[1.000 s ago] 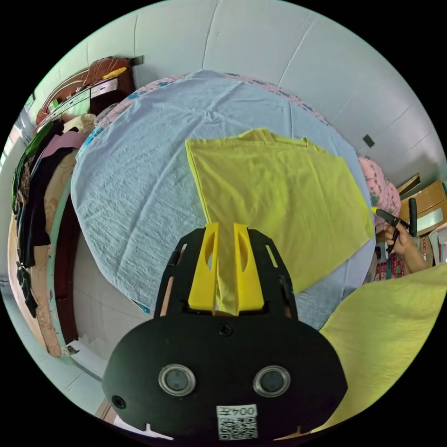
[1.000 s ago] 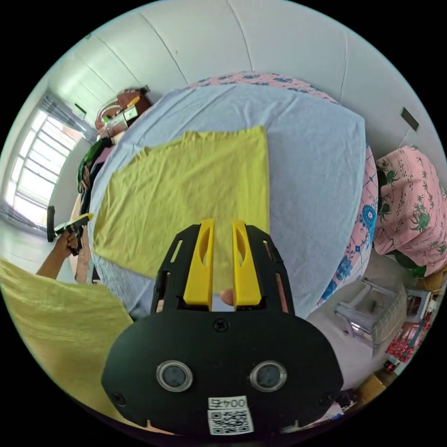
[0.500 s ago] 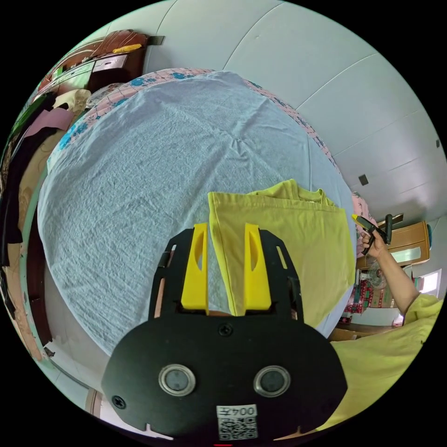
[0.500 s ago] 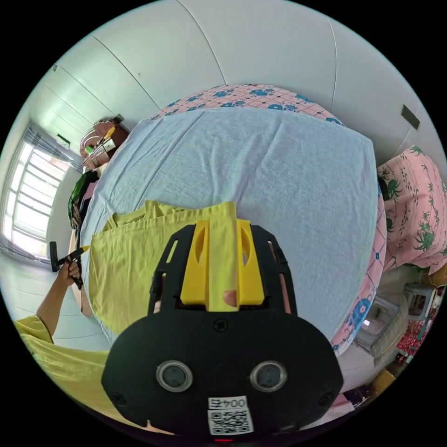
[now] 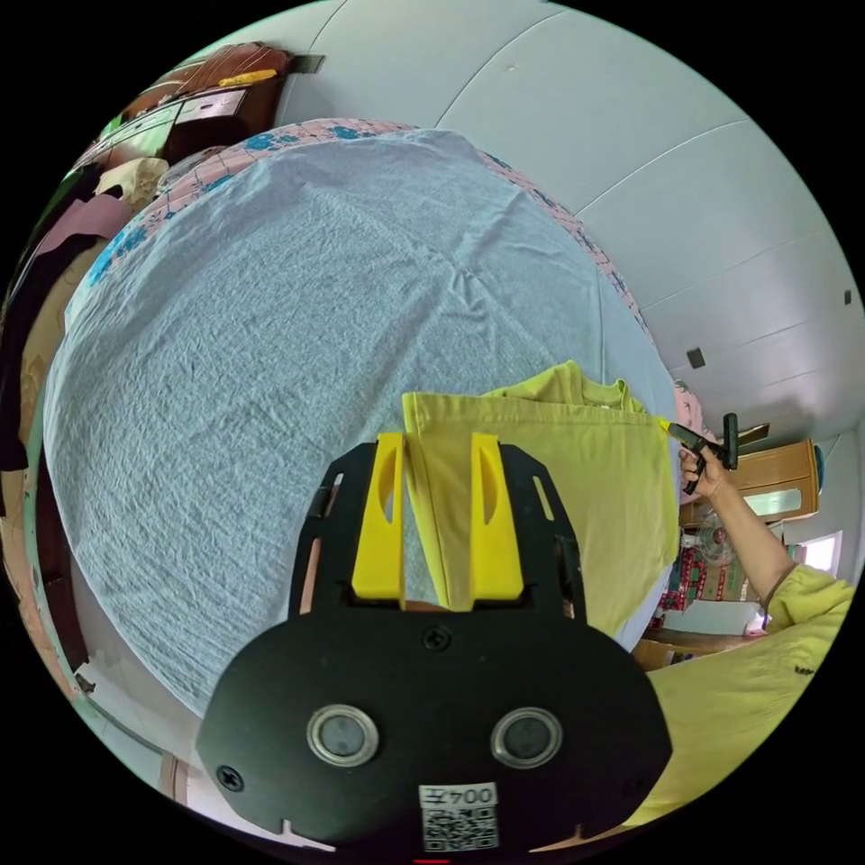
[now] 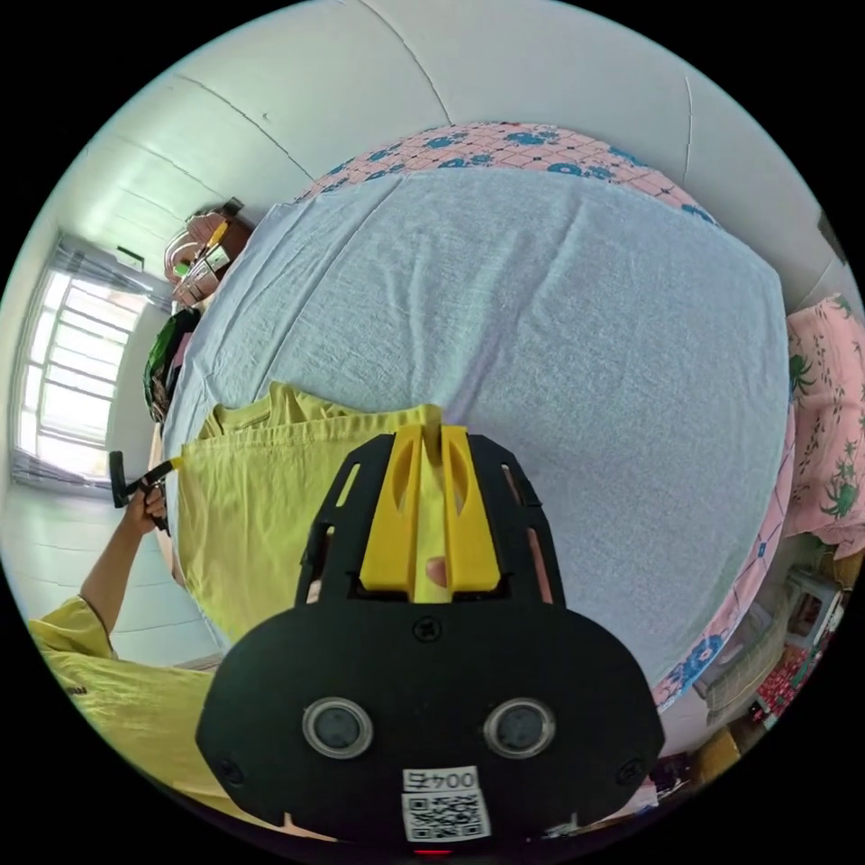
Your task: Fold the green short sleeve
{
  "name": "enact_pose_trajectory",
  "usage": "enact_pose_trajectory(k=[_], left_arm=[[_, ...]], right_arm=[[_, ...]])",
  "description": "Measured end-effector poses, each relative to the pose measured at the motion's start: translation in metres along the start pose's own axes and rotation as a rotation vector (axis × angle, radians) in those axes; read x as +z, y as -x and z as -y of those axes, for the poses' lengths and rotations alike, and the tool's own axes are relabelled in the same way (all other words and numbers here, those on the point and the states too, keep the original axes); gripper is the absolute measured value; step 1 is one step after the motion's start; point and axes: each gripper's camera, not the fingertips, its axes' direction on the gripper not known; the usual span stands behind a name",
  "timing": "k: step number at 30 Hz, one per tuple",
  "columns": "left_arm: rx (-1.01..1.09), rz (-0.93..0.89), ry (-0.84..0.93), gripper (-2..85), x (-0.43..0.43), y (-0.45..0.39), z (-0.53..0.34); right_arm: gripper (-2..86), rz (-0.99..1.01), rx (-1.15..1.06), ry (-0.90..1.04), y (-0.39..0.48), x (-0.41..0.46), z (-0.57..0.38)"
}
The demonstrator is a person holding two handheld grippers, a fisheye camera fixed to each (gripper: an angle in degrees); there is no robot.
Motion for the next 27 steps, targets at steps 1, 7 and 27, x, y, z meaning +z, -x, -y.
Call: enact_pose_trajectory(k=[1,7,27], left_arm=[[-0.001,0.000,-0.024,9.2,-0.002,-0.002,-0.002],[0.079,0.091,-0.086,3.6,-0.009,-0.024,-0.016],[0.395,0.587,-0.374,1.5,-0.059,-0.141,-0.094]], right_arm=[[2.8,-0.031,-0.021,-0.006,0.008,0.002,-0.002],[1.0,-0.085,-0.074,-0.033,0.037,0.010,-0.013],[-0.7,-0.368,-0.287,-0.284,0.139,-0.007,-0.071]])
